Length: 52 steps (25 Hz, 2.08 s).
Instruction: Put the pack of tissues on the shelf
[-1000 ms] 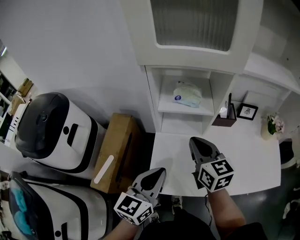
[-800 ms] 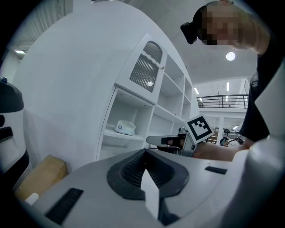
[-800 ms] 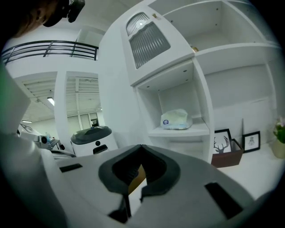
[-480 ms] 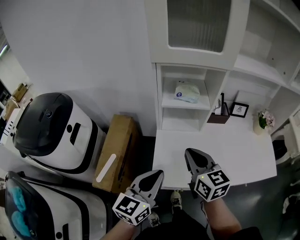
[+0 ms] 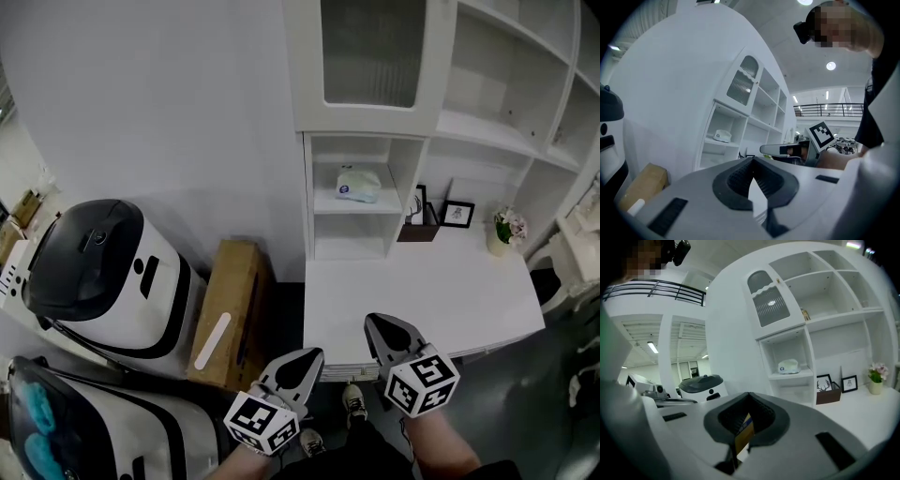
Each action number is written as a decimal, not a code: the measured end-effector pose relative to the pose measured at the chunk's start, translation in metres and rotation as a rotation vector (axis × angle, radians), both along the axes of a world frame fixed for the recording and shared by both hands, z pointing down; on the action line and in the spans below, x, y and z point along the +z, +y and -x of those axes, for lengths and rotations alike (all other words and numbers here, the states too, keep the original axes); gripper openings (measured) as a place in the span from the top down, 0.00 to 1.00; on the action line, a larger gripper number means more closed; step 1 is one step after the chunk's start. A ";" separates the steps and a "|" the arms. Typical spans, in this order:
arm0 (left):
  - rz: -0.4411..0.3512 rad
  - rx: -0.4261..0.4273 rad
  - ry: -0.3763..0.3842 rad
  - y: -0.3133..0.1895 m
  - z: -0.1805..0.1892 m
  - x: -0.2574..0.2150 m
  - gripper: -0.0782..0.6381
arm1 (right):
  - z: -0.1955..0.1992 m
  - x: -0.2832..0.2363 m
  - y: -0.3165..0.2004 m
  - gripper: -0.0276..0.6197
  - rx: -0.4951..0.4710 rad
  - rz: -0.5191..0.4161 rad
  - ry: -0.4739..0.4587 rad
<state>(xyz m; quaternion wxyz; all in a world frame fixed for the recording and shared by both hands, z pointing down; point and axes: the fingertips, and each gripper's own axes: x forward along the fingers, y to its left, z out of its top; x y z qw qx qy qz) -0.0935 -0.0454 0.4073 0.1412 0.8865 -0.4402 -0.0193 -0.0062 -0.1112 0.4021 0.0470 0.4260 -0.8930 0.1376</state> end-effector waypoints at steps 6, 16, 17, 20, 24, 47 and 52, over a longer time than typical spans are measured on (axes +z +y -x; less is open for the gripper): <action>0.013 0.049 -0.004 0.023 -0.003 0.008 0.89 | -0.004 0.008 0.033 0.95 0.032 0.013 0.009; 0.008 0.033 -0.019 0.038 -0.022 0.002 0.89 | -0.020 0.006 0.059 0.95 -0.007 0.016 0.006; 0.008 0.023 -0.019 0.038 -0.025 0.001 0.89 | -0.023 0.006 0.059 0.95 -0.018 0.018 0.007; 0.010 -0.009 -0.016 0.034 -0.038 -0.001 0.89 | -0.036 0.005 0.060 0.95 -0.051 0.020 0.010; 0.031 -0.044 -0.021 0.040 -0.061 0.005 0.89 | -0.060 0.013 0.066 0.95 -0.085 0.041 0.003; 0.061 -0.146 -0.048 0.063 -0.169 0.021 0.89 | -0.150 0.036 0.091 0.95 -0.229 0.072 -0.027; 0.064 -0.160 -0.058 0.064 -0.176 0.021 0.89 | -0.158 0.037 0.091 0.95 -0.239 0.074 -0.036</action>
